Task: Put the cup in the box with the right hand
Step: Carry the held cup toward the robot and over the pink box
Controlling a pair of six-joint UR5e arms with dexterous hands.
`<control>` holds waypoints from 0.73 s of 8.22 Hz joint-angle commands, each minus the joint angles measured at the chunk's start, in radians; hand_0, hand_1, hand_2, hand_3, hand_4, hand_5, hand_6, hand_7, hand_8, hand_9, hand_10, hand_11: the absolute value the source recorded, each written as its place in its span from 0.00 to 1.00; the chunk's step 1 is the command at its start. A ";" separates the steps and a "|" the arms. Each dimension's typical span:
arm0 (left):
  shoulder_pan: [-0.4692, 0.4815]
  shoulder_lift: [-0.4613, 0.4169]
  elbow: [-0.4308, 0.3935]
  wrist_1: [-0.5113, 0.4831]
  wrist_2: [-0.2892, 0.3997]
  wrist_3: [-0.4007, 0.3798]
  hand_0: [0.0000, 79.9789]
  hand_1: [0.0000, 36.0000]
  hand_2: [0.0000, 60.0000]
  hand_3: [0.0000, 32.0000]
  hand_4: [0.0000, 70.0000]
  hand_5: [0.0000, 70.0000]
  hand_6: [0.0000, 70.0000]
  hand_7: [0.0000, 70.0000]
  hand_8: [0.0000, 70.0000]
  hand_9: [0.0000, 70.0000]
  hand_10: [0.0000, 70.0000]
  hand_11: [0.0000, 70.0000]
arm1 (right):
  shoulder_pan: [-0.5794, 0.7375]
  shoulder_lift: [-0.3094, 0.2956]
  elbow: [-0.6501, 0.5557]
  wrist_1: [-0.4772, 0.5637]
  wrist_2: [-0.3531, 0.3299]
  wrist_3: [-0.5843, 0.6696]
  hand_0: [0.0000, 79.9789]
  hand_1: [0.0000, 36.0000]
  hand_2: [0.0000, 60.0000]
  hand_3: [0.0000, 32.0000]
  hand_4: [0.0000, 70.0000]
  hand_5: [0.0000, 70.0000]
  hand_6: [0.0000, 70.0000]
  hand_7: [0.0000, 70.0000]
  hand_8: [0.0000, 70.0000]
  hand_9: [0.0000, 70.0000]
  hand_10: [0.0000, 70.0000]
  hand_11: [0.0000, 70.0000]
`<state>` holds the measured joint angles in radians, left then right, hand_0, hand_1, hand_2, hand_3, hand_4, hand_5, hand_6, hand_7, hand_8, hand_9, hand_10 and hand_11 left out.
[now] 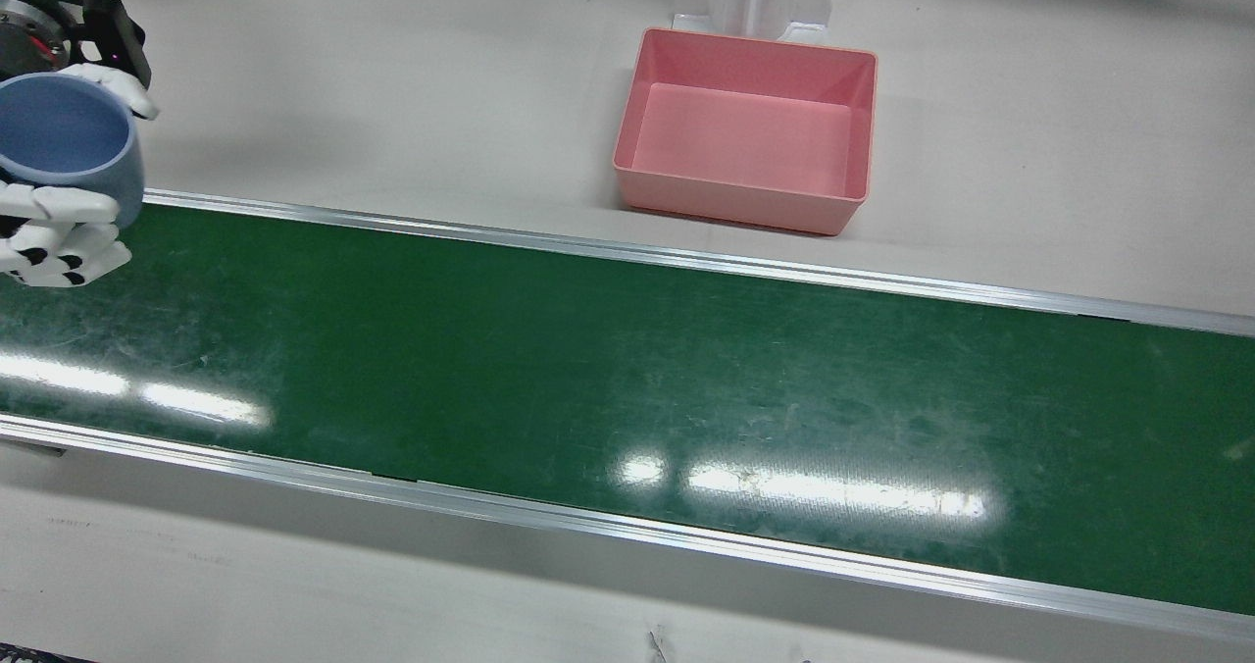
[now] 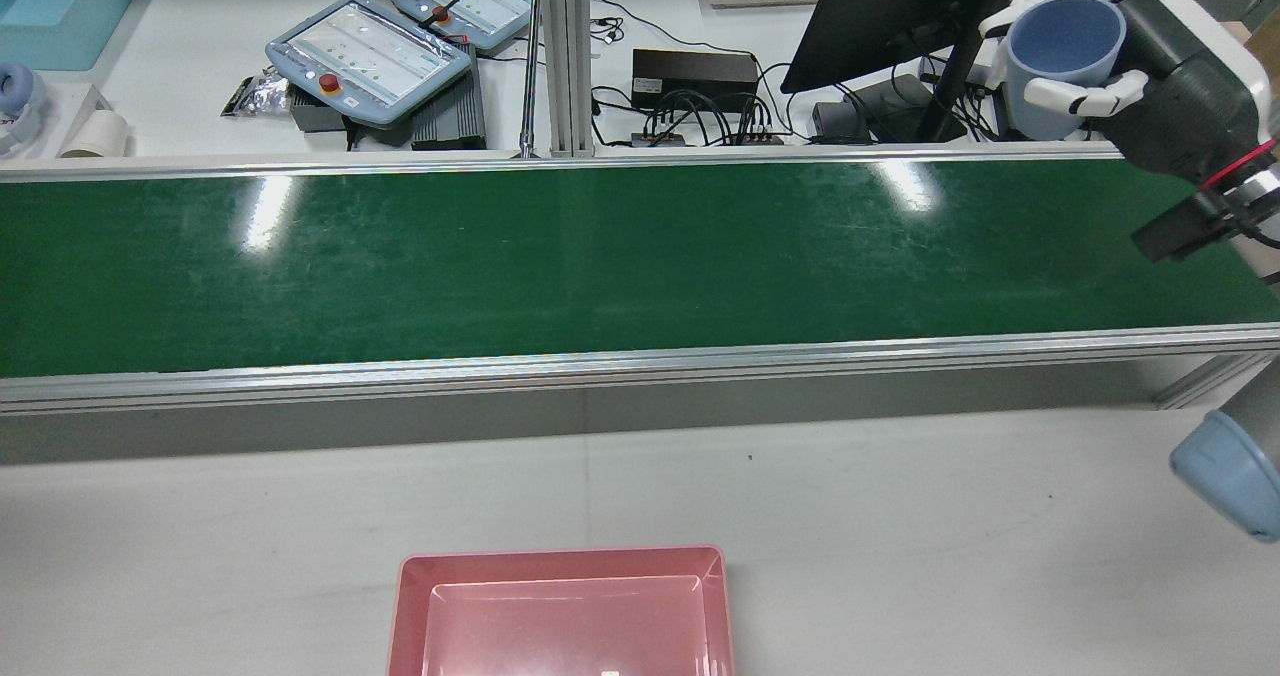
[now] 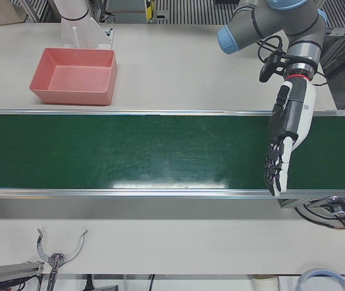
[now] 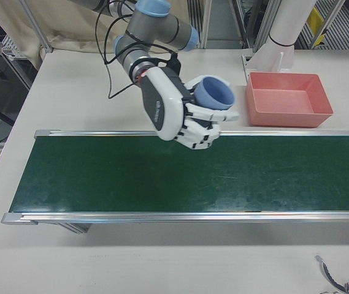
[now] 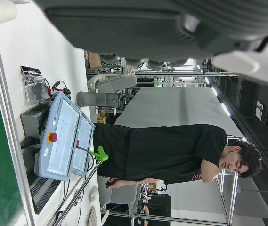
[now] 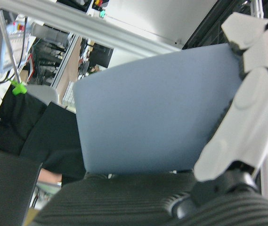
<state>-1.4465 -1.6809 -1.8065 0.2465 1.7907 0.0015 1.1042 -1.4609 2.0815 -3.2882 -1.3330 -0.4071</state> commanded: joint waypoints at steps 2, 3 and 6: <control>0.000 0.000 -0.002 0.000 -0.001 0.000 0.00 0.00 0.00 0.00 0.00 0.00 0.00 0.00 0.00 0.00 0.00 0.00 | -0.451 0.050 0.361 -0.207 0.053 -0.213 0.68 0.85 1.00 0.00 0.69 0.18 0.42 1.00 0.63 1.00 0.43 0.64; 0.000 0.000 -0.002 0.000 -0.001 0.000 0.00 0.00 0.00 0.00 0.00 0.00 0.00 0.00 0.00 0.00 0.00 0.00 | -0.559 0.050 0.376 -0.209 0.066 -0.267 0.65 0.53 0.53 0.00 0.58 0.15 0.39 1.00 0.59 0.96 0.39 0.58; 0.000 0.000 -0.002 0.000 -0.001 0.000 0.00 0.00 0.00 0.00 0.00 0.00 0.00 0.00 0.00 0.00 0.00 0.00 | -0.832 0.054 0.374 -0.205 0.158 -0.389 0.57 0.16 0.12 0.00 0.46 0.10 0.33 1.00 0.48 0.84 0.30 0.45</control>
<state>-1.4466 -1.6812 -1.8077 0.2470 1.7902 0.0015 0.4714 -1.4116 2.4472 -3.4920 -1.2505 -0.7119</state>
